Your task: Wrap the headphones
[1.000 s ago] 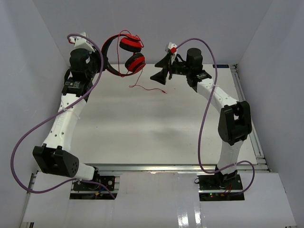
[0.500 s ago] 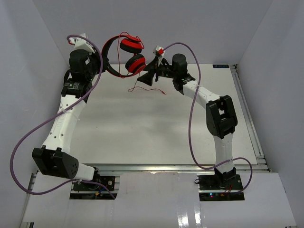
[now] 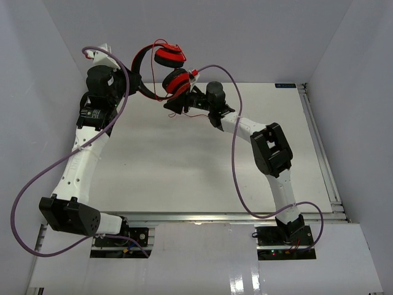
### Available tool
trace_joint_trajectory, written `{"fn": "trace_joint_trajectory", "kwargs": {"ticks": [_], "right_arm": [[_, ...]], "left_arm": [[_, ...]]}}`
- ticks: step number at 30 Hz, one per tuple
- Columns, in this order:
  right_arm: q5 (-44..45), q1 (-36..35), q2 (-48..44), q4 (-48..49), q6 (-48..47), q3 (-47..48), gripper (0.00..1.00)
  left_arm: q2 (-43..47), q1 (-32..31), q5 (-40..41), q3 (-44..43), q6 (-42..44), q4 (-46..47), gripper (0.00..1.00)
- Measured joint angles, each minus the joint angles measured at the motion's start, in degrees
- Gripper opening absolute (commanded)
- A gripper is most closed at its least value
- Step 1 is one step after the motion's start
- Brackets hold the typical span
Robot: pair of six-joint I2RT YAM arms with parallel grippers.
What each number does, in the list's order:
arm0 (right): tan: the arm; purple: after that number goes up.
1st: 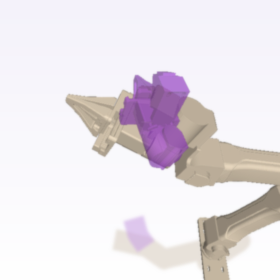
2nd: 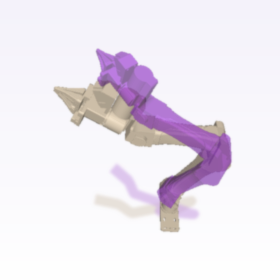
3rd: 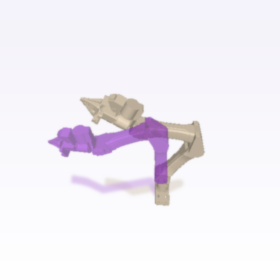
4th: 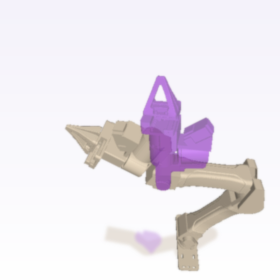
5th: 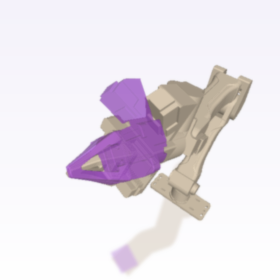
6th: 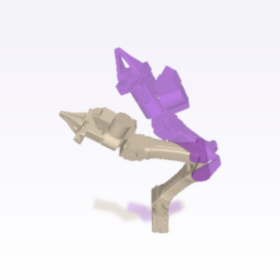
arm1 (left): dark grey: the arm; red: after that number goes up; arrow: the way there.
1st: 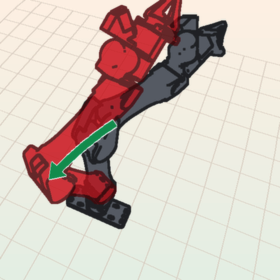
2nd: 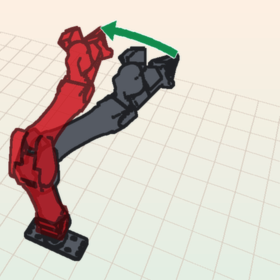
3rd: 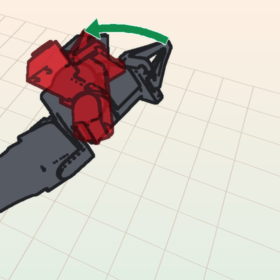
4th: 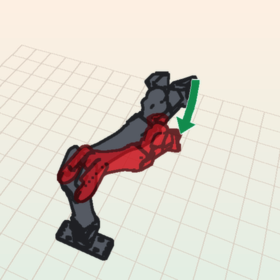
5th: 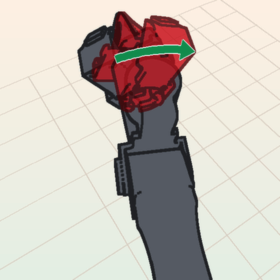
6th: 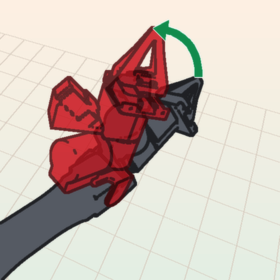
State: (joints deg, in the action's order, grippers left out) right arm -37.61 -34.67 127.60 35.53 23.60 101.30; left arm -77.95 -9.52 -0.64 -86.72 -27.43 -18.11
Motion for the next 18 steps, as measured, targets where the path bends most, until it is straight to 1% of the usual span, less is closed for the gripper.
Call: {"fn": "trace_joint_trajectory", "kwargs": {"ticks": [1,4,9,13,18], "right_arm": [[-0.8,0.1,0.1,1.7,1.3,-1.3,0.39],[-3.9,0.6,0.1,7.9,5.2,-5.2,0.28],[-9.6,1.0,0.1,17.4,11.1,-9.6,0.16],[-13.3,0.0,-1.1,23.7,13.3,-15.3,0.09],[-16.6,-2.3,-3.1,26.8,14.5,-21.7,0.08]], "left_arm": [[0.1,0.0,0.0,0.0,-0.2,0.0,0.0],[0.2,0.0,0.0,0.0,-0.5,0.0,0.0],[0.3,0.0,0.0,-0.4,-0.6,-0.5,0.0],[0.3,0.0,0.0,-1.3,-0.8,-0.9,0.0],[0.2,0.0,0.0,-2.6,-1.1,-0.8,0.0]]}}
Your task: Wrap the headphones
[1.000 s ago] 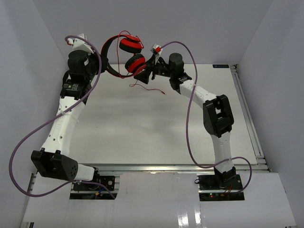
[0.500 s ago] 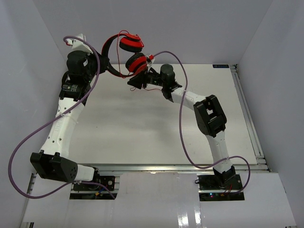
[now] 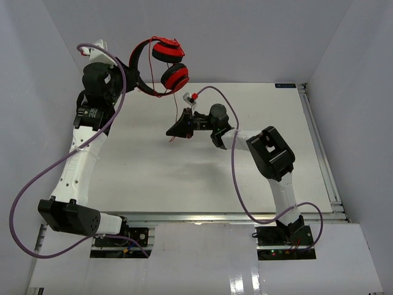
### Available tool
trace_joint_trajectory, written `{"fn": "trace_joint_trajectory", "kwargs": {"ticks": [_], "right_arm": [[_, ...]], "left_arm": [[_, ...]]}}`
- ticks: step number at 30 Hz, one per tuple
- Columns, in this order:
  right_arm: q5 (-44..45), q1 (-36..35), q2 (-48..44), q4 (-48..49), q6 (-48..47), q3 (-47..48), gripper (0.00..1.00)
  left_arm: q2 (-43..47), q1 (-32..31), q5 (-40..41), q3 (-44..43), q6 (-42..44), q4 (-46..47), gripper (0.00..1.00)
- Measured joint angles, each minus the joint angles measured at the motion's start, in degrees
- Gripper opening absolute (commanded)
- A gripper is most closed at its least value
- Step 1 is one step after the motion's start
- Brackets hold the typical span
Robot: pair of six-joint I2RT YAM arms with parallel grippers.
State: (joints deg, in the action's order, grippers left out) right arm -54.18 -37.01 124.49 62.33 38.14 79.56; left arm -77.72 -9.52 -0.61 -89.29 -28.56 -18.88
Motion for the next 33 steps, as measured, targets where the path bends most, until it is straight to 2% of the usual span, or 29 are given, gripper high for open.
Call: {"fn": "trace_joint_trajectory", "kwargs": {"ticks": [3,5,10,15,18,22,27,29,33], "right_arm": [[-1.1,-1.3,-3.3,-1.4,-1.8,-4.7,0.08],[-1.1,-2.0,-6.8,-7.1,-6.2,-7.1,0.08],[7.0,-3.3,-17.8,-36.3,-27.6,-5.9,0.08],[24.5,-5.1,-25.2,-64.4,-49.1,3.8,0.08],[43.1,-8.3,-27.7,-75.1,-62.9,7.6,0.08],[61.6,-13.7,-29.1,-84.5,-78.1,7.7,0.08],[74.6,-15.4,-28.0,-93.6,-90.2,7.7,0.08],[80.0,-15.4,-27.9,-93.9,-94.7,7.1,0.08],[87.0,-14.5,-28.7,-88.8,-104.2,4.4,0.08]], "left_arm": [[-0.5,0.0,0.7,-1.6,0.0,0.0,0.0],[-1.0,0.0,1.1,-2.3,0.1,0.1,0.0],[-3.9,0.0,2.7,-3.3,0.8,1.5,0.0],[-10.5,-0.2,6.0,-3.7,4.7,3.9,0.0],[-15.6,-1.0,9.3,-3.7,8.9,4.7,0.0],[-22.5,-4.1,13.2,-3.6,14.4,5.5,0.0],[-27.7,-7.8,14.2,-3.0,17.9,5.5,0.0],[-28.4,-8.3,14.2,-3.0,18.9,5.5,0.0],[-28.4,-8.2,13.4,-2.1,21.2,6.9,0.0]]}}
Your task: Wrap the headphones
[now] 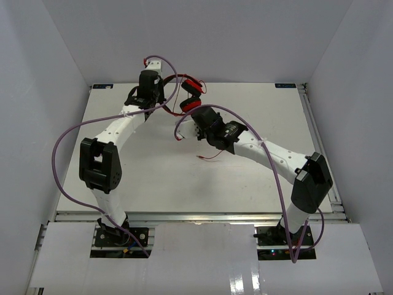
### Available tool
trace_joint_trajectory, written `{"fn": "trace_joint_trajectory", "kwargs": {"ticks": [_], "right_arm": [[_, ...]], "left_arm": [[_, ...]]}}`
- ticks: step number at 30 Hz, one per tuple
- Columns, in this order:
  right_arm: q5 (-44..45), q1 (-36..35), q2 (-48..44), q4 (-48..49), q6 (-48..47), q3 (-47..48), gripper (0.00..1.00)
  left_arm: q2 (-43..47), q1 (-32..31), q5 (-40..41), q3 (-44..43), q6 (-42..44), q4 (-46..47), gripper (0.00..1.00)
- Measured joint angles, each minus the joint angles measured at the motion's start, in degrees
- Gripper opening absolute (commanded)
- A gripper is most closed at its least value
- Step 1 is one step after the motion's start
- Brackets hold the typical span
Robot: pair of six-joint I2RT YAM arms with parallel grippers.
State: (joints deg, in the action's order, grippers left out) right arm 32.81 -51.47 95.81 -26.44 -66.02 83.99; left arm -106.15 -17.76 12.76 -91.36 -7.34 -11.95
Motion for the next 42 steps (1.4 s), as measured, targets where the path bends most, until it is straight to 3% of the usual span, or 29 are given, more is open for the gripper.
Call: {"fn": "trace_joint_trajectory", "kwargs": {"ticks": [6,16,24,42], "right_arm": [[1.6,1.6,-0.5,9.8,-6.9,0.7,0.09],[-7.4,1.9,-4.4,17.1,-12.2,-3.0,0.1],[-10.2,3.6,-4.8,20.7,-14.3,-4.2,0.26],[-19.3,11.7,-6.9,22.4,-3.4,-0.7,0.39]], "left_arm": [[0.9,0.0,-4.8,4.7,1.1,1.2,0.0],[1.0,-2.0,-14.9,5.4,1.5,0.0,0.0],[1.0,-2.9,-19.5,4.7,2.1,-1.5,0.0],[1.0,-3.0,-23.1,4.7,1.3,-1.8,0.0]]}}
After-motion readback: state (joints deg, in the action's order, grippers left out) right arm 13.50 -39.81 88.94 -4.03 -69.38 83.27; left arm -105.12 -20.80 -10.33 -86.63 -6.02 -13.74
